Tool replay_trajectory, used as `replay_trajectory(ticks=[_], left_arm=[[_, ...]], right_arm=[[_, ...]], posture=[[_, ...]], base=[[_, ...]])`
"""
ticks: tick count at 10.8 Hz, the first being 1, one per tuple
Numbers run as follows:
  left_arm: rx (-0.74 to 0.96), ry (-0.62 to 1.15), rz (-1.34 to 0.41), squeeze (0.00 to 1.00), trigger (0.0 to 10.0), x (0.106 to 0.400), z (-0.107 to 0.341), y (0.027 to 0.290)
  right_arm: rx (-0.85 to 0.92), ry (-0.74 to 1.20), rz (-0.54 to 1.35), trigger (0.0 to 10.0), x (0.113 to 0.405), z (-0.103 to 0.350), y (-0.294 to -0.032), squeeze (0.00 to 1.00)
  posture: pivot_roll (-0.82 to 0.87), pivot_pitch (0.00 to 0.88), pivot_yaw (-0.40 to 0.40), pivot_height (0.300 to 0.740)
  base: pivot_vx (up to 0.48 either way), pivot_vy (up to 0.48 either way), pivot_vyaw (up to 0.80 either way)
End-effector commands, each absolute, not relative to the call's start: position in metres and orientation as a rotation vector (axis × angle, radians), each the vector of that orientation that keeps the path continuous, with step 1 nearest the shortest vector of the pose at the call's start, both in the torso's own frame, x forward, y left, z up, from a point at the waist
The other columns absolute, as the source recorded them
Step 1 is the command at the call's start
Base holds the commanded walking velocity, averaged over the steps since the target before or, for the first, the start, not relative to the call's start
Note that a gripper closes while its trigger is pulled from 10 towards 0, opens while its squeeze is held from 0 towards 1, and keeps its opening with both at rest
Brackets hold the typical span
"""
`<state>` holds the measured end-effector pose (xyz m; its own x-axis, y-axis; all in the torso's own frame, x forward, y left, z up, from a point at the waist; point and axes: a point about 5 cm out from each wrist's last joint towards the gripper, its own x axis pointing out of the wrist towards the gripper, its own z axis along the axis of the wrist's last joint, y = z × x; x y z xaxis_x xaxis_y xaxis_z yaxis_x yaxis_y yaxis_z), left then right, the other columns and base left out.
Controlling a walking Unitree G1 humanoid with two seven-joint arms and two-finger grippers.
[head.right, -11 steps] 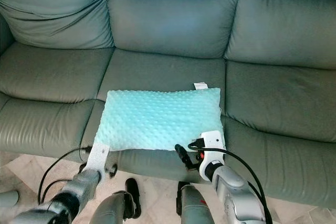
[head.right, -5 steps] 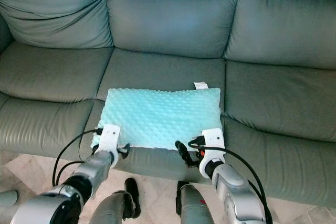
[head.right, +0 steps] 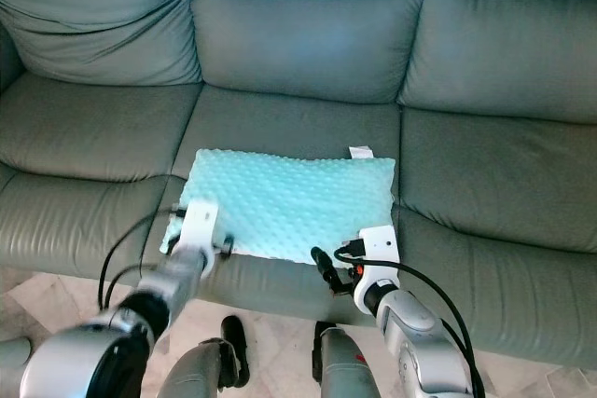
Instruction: Move the pillow to the sofa
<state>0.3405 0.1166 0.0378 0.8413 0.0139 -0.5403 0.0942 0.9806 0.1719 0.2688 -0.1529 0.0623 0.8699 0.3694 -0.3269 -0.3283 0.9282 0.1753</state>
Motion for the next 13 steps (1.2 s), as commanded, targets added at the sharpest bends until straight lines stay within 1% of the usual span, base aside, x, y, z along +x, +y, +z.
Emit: replay_trajectory(ticks=[1,4,5,6,7,9,10,11,12,13], left_arm=[[0.214,0.631,-0.044,0.00,10.0,0.328,0.022,0.120],[0.206,0.642,-0.077,0.00,10.0,0.323,0.016,0.127],[0.182,0.623,-0.066,0.00,10.0,0.324,0.017,0.141],[0.191,0.618,-0.068,0.00,10.0,0.324,0.017,0.146],[0.168,0.626,-0.045,0.00,10.0,0.321,0.016,0.165],[0.179,0.613,-0.064,0.00,10.0,0.313,0.012,0.186],[0.183,0.573,-0.093,0.00,10.0,0.311,0.013,0.191],[0.144,0.515,-0.116,0.00,10.0,0.310,0.017,0.191],[0.086,0.409,-0.125,0.00,10.0,0.308,0.025,0.192],[0.056,0.316,-0.089,0.00,10.0,0.303,0.032,0.198]], right_arm=[[0.129,0.387,0.348,10.0,0.262,0.056,-0.155,0.00],[0.132,0.384,0.345,10.0,0.264,0.056,-0.157,0.00],[0.134,0.379,0.348,10.0,0.265,0.058,-0.156,0.00],[0.134,0.378,0.348,10.0,0.266,0.058,-0.156,0.00],[0.137,0.369,0.355,10.0,0.267,0.060,-0.155,0.00],[0.127,0.314,0.341,10.0,0.265,0.069,-0.157,0.00],[0.128,0.280,0.326,10.0,0.262,0.075,-0.157,0.00],[0.128,0.241,0.308,10.0,0.258,0.080,-0.157,0.00],[0.115,0.202,0.287,10.0,0.254,0.084,-0.159,0.00],[0.116,0.177,0.261,10.0,0.252,0.086,-0.163,0.00]], posture=[[-0.26,0.390,0.067,0.740],[-0.24,0.375,0.080,0.740],[-0.22,0.355,0.084,0.740],[-0.21,0.345,0.084,0.740],[-0.20,0.311,0.087,0.740],[-0.18,0.264,0.089,0.740],[-0.17,0.224,0.091,0.740],[-0.17,0.199,0.095,0.740],[-0.16,0.175,0.103,0.740],[-0.16,0.138,0.108,0.740]], base=[[0.000,0.000,0.00],[0.000,0.000,0.00],[0.000,0.000,0.00],[0.000,0.000,0.00],[0.000,0.000,0.00],[0.000,0.000,0.00],[0.000,0.000,0.00],[0.000,0.000,0.00],[0.000,0.000,0.00],[0.000,0.000,0.00]])
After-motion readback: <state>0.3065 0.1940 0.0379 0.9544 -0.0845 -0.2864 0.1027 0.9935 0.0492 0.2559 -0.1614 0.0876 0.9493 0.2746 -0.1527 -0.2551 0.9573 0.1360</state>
